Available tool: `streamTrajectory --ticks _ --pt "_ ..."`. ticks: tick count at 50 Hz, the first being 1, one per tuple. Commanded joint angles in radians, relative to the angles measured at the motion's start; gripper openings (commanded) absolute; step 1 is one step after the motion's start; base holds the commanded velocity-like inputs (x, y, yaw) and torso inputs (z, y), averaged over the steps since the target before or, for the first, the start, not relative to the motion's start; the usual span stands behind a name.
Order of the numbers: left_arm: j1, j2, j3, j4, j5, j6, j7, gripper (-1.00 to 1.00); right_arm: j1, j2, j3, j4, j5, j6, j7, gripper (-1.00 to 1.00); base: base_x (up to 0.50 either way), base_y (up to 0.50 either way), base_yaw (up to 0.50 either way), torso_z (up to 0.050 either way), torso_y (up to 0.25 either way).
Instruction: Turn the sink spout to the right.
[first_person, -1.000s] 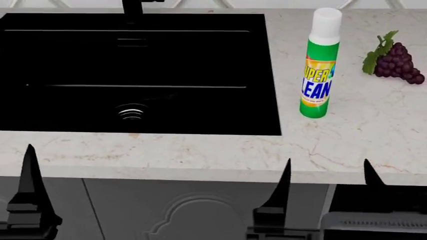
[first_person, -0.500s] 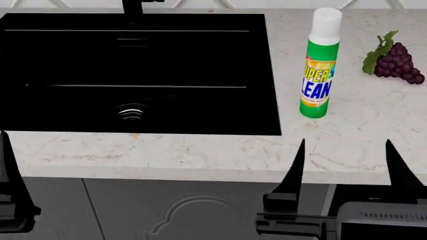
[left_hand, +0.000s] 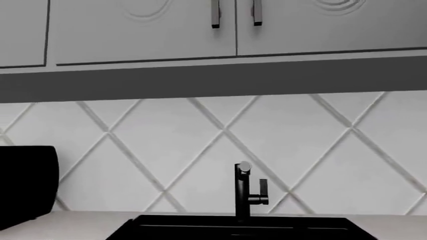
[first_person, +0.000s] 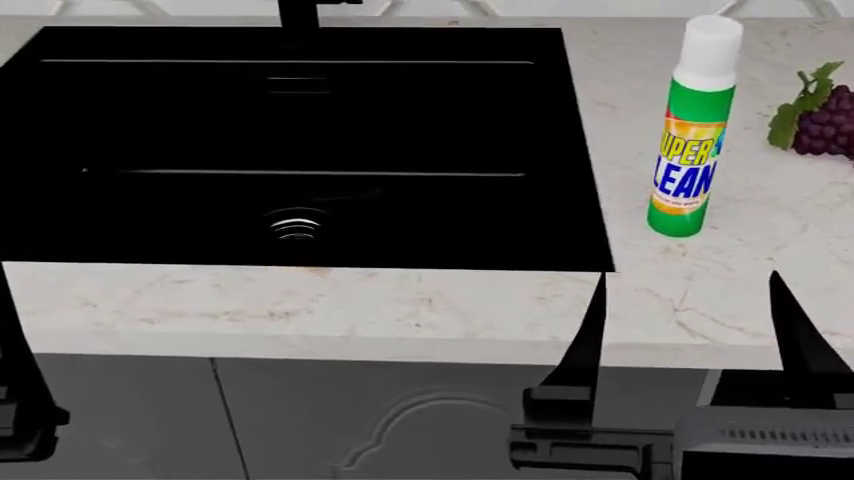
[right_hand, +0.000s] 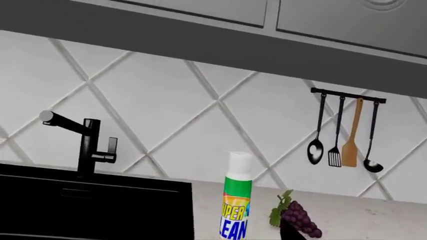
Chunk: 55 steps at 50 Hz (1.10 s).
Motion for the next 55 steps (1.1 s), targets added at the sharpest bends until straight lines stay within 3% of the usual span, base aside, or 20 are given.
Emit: streamTrajectory --ticks 1,18,55 --pt "0.01 0.001 -0.018 0.006 -0.039 0.014 0.001 1.0 -0.01 0.003 -0.004 0.008 0.001 -0.019 0.002 1.0 0.0 0.17 0.0 0.0 0.0" --pt "0.007 -0.014 -0.006 0.003 -0.027 0.009 -0.015 1.0 -0.021 0.008 -0.006 0.009 0.005 -0.029 0.008 1.0 0.08 0.17 0.0 0.0 0.0" --pt "-0.001 -0.036 0.012 0.001 -0.038 0.004 -0.033 1.0 -0.038 0.012 0.011 0.005 0.023 -0.04 0.027 1.0 0.23 0.17 0.0 0.0 0.0"
